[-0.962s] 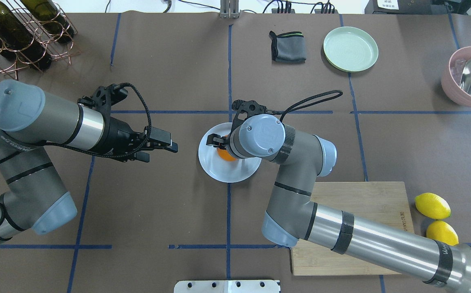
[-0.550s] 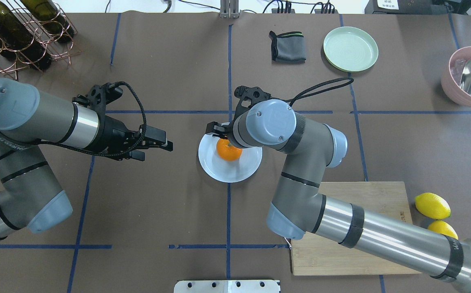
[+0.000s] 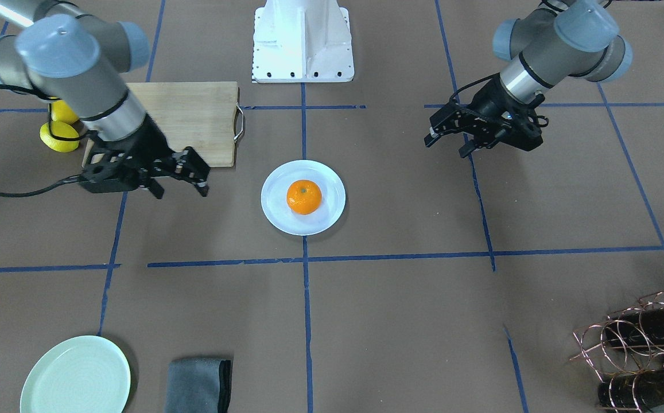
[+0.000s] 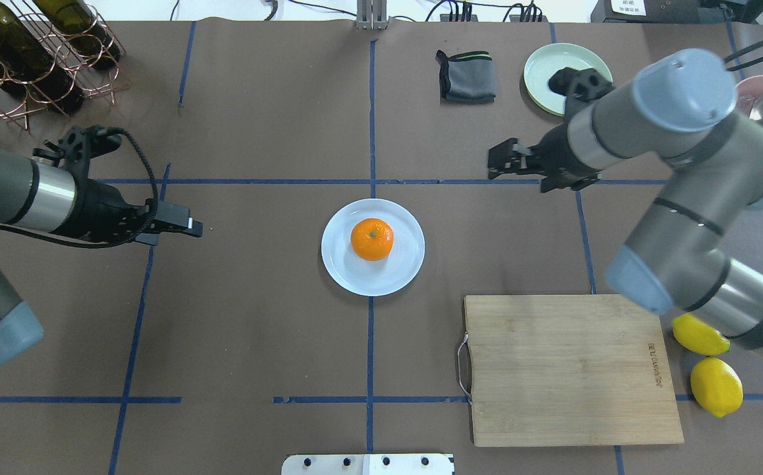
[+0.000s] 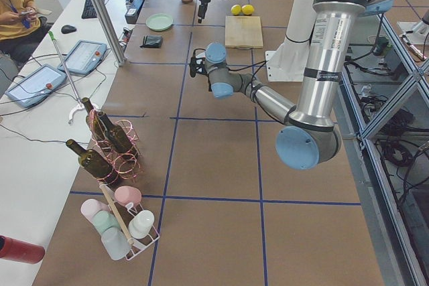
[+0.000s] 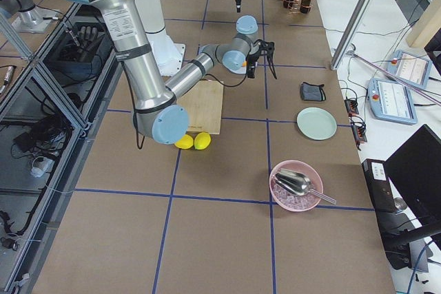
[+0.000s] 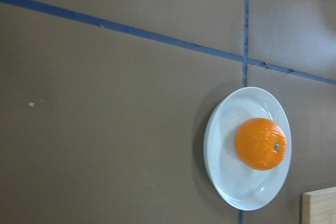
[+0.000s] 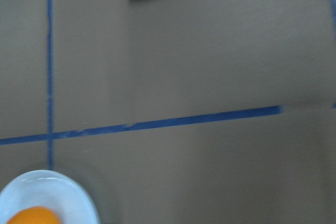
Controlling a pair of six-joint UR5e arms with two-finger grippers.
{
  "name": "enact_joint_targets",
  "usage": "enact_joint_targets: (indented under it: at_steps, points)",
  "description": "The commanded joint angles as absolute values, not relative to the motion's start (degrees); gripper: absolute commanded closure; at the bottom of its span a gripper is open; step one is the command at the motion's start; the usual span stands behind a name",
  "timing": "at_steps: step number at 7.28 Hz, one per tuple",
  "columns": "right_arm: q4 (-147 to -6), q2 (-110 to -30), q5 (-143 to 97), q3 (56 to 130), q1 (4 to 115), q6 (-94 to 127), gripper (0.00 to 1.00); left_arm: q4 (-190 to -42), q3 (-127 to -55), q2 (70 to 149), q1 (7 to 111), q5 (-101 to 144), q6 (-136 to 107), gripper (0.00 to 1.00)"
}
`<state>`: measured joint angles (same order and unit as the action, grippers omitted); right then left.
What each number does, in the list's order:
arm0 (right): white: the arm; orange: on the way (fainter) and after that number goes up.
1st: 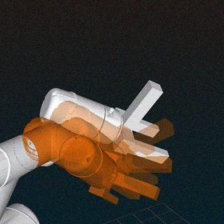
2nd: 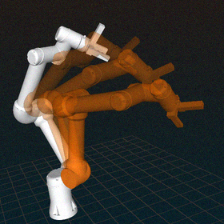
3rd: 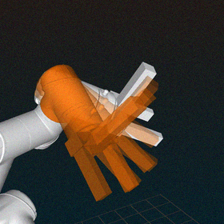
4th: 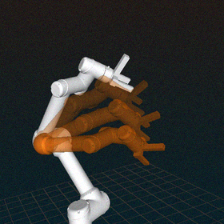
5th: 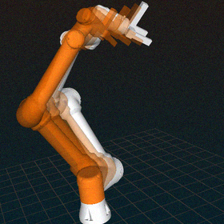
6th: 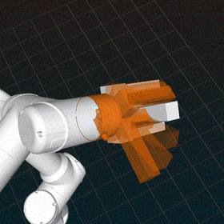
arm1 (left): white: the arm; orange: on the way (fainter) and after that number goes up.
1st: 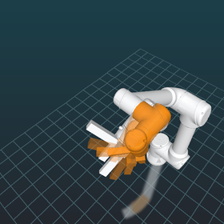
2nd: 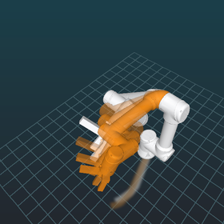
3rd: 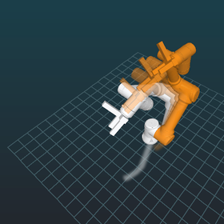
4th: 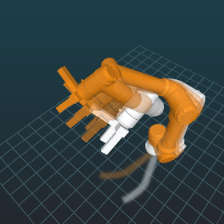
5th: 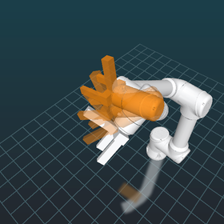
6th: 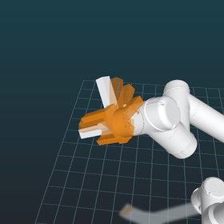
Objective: Pick orange to plate
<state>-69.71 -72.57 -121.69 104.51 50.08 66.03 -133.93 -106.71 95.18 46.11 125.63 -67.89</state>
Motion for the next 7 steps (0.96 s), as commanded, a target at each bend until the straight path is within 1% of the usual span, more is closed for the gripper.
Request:
enact_joint_targets:
  at_steps: [1,2,3,4,5,6,7]
  points:
    - [-70.74,-85.38,-132.07,104.25,66.46,37.33,0.0,-133.77,-106.79,83.46,54.19,126.91,-44.59,0.0]
    - [-76.84,-87.43,-132.88,102.59,71.84,22.13,0.0,-133.33,-105.39,79.93,60.93,128.74,-31.6,0.0]
    - [-85.0,-87.62,-132.89,101.7,76.68,8.75,0.0,-130.46,-102.51,79.72,69.0,133.11,-21.37,0.0]
    - [-90.82,-87.63,-132.72,99.95,79.86,-2.44,0.0,-124.17,-102.05,79.72,75.78,134.46,-10.57,0.0]
    - [-92.53,-87.54,-132.8,98.02,83.02,-6.55,0.0,-114.88,-102.04,79.8,83.16,134.39,1.11,0.0]
    - [-92.55,-87.54,-132.98,95.74,86.01,-8.68,0.0,-102.0,-101.95,82.94,87.58,134.12,11.5,0.0]
    - [-92.64,-87.28,-132.89,93.36,87.52,-12.01,0.0,-88.81,-101.61,87.75,90.32,133.86,14.38,0.0]
